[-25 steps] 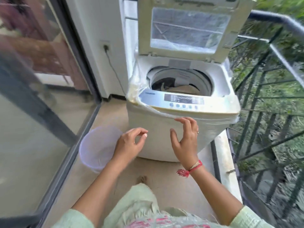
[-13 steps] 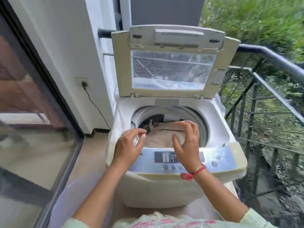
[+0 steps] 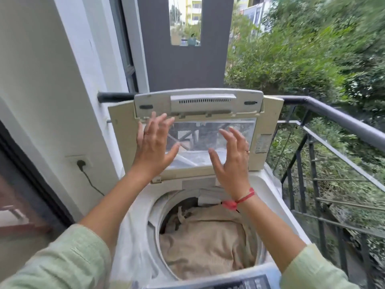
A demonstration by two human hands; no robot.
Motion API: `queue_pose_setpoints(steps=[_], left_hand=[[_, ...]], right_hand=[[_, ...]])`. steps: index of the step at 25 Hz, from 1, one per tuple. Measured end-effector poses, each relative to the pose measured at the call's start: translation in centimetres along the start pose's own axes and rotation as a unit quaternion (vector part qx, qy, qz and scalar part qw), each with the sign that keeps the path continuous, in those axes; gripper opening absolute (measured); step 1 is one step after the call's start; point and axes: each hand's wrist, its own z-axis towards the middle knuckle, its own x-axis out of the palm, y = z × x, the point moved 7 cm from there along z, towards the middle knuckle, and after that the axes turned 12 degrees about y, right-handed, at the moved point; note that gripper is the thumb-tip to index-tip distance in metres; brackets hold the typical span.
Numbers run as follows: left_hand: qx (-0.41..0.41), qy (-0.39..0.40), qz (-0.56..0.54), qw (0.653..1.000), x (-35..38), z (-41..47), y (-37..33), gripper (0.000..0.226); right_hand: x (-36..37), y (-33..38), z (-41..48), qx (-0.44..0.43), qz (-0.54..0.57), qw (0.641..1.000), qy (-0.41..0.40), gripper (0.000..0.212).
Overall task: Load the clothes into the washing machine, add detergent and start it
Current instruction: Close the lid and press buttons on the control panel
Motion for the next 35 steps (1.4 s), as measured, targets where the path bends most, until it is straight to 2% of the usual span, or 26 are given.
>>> queue_pose_setpoints(steps=[3, 6, 11, 14, 16, 20, 25, 31, 33, 35], left_hand=[[0.016, -0.033, 0.034, 0.999, -1.9, 5.9, 1.2, 0.072], [-0.017, -0.036, 0.062, 0.997, -3.2, 10.7, 3.1, 0.081], [-0.088, 0.074, 0.145, 0.983, -2.6, 15.1, 6.4, 0.094], [-0.119, 0.145, 0.154, 0.970, -1.4, 15.7, 7.4, 0.097], [-0.127, 0.164, 0.144, 0.968, -1.1, 15.6, 7.5, 0.096], [-0.113, 0.149, 0.127, 0.974, -1.7, 14.5, 6.8, 0.099], [-0.105, 0.114, 0.116, 0.981, -2.8, 11.4, 4.9, 0.096], [-0.084, 0.092, 0.122, 0.985, -4.4, 2.7, -0.2, 0.086], [-0.075, 0.091, 0.142, 0.983, -4.6, -0.2, -1.8, 0.086], [-0.071, 0.089, 0.153, 0.982, -4.6, -2.5, -2.9, 0.087]], right_hand=[[0.5, -0.6, 6.4, -0.017, -0.057, 0.998, -0.020, 0.050], [1.9, -1.1, 12.3, -0.029, -0.127, 0.991, -0.010, 0.056], [3.2, -1.7, 19.5, -0.006, -0.170, 0.985, 0.021, 0.060], [4.6, -2.5, 20.9, 0.015, -0.208, 0.974, 0.087, 0.063], [5.3, -2.9, 20.9, 0.021, -0.211, 0.970, 0.119, 0.062], [4.3, -2.2, 19.9, 0.000, -0.223, 0.969, 0.107, 0.069], [1.7, -0.2, 16.2, -0.009, -0.219, 0.972, 0.082, 0.060], [-2.5, 2.3, 7.0, -0.050, -0.234, 0.970, 0.049, 0.050], [-3.6, 2.8, 4.3, -0.069, -0.260, 0.960, 0.074, 0.052], [-4.3, 2.8, 3.0, -0.076, -0.255, 0.950, 0.163, 0.061]])
